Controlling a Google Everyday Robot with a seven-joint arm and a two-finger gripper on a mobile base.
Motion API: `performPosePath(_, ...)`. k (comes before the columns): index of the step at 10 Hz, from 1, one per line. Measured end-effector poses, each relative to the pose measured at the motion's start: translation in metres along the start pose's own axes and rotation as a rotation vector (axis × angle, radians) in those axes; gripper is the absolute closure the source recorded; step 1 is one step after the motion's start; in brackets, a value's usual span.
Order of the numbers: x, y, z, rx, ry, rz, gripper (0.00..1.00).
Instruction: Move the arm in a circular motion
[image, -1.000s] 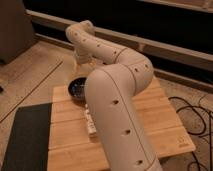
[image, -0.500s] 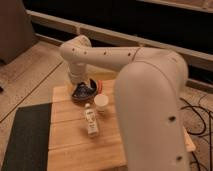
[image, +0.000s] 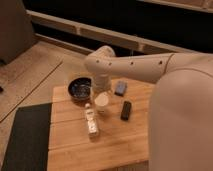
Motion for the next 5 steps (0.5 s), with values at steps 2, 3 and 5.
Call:
performPosePath(2, -0.023, -0.047, -0.007, 0.078, -0.028, 0.111, 0.35)
performPosePath(3, -0.048, -0.077, -0.015, 0.149, -0.053, 0.163, 0.35)
performPosePath(5, -0.086, -0.102, -0.018, 0.239, -0.069, 0.195, 0.35)
